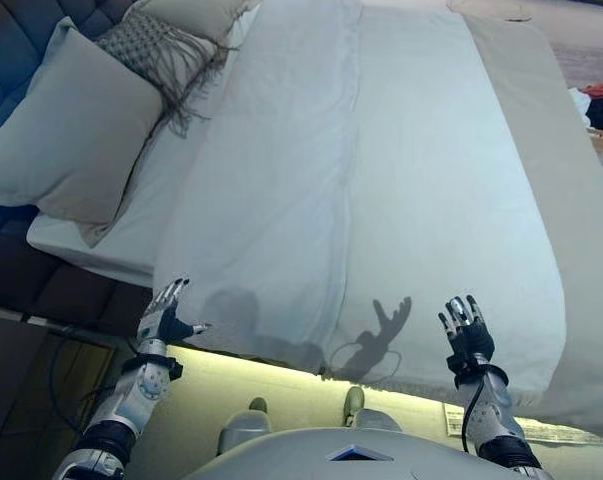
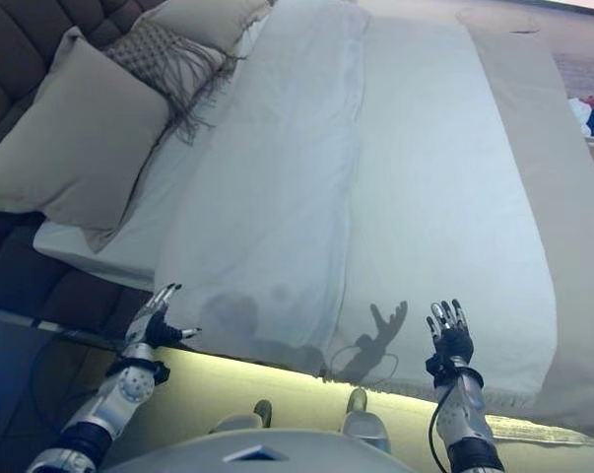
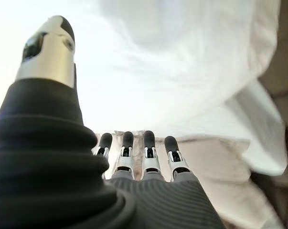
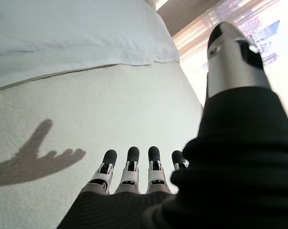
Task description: Make the bed neatly
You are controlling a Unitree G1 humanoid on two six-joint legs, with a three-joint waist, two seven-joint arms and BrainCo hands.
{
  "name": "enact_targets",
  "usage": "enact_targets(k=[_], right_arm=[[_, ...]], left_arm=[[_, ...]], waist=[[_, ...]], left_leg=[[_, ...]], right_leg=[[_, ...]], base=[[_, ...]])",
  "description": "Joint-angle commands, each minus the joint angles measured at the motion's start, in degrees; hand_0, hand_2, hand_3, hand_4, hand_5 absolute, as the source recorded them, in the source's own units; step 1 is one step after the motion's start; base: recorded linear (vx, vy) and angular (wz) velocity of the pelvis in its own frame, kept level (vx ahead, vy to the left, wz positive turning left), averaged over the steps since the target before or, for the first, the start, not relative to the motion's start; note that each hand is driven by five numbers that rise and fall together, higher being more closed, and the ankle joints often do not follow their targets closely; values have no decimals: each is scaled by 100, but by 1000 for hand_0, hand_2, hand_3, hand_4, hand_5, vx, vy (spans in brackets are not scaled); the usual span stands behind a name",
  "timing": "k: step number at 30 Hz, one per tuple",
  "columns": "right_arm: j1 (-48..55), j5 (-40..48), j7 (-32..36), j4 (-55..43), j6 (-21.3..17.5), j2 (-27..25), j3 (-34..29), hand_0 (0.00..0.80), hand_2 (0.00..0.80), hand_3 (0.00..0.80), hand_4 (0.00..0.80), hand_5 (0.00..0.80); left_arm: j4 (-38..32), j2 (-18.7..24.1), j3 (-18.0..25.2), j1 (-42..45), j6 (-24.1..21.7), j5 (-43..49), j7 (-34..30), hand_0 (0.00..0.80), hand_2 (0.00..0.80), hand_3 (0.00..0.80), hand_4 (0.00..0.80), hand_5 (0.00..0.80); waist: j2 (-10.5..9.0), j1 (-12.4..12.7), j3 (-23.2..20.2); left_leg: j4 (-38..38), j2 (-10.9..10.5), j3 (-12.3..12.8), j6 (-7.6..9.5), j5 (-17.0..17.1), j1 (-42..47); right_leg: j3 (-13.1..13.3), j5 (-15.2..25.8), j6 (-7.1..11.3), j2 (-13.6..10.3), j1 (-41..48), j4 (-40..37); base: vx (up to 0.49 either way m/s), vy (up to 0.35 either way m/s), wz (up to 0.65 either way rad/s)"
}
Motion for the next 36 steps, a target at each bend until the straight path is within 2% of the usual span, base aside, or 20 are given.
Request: enact_targets(k=[1,4,10,12,19,25,36], right_arm=[[-6,-66,-83,-655,-109,82,66,0,0,0,0,0],[33,-156,-150,-674,-134,131,107,0,0,0,0,0],[77,-499,-206,-506,-21,163,171,0,0,0,0,0],[80,-454,-140,-379,-21,202,180,0,0,0,0,0],[128,-202,-35,-207,-41,276,192,0,0,0,0,0],[77,-242,-90,-223,90,274,272,0,0,0,0,0],[141,-278,-201,-409,165,252,265,0,0,0,0,0]], left_arm=[[-443,65,-147,-401,-427,-980,-378,0,0,0,0,0],[-715,-65,-56,-295,-465,-2169,-851,0,0,0,0,0],[-1005,-484,377,-111,-126,-5009,-2199,0,0,0,0,0],[-1013,-637,540,-114,-41,-5558,-2527,0,0,0,0,0],[-1074,-734,584,-118,195,-5914,-3080,0,0,0,0,0],[-1153,-662,750,-55,357,-6180,-3039,0,0,0,0,0],[-1137,-652,1104,149,540,-6214,-3154,0,0,0,0,0]], waist=[[-177,56,-24],[-189,88,-42],[-213,141,-116],[-234,150,-143],[-265,135,-266],[-238,75,-349],[-237,85,-416]], left_leg=[[339,111,314,73,185,-511],[300,112,332,80,192,-471],[231,134,369,101,229,-401],[189,140,391,110,239,-364],[36,155,433,111,323,-276],[113,140,600,140,271,-242],[228,108,650,178,210,-235]], right_leg=[[98,-304,563,-472,174,371],[73,-298,560,-466,225,337],[42,-320,518,-438,288,345],[34,-327,502,-423,317,338],[10,-354,476,-351,398,318],[132,-359,431,-313,390,290],[209,-399,377,-271,387,328]], base=[[18,-53,1],[21,-56,1],[18,-56,-1],[25,-71,-1],[29,-55,0],[15,-9,-5],[11,1,-4]])
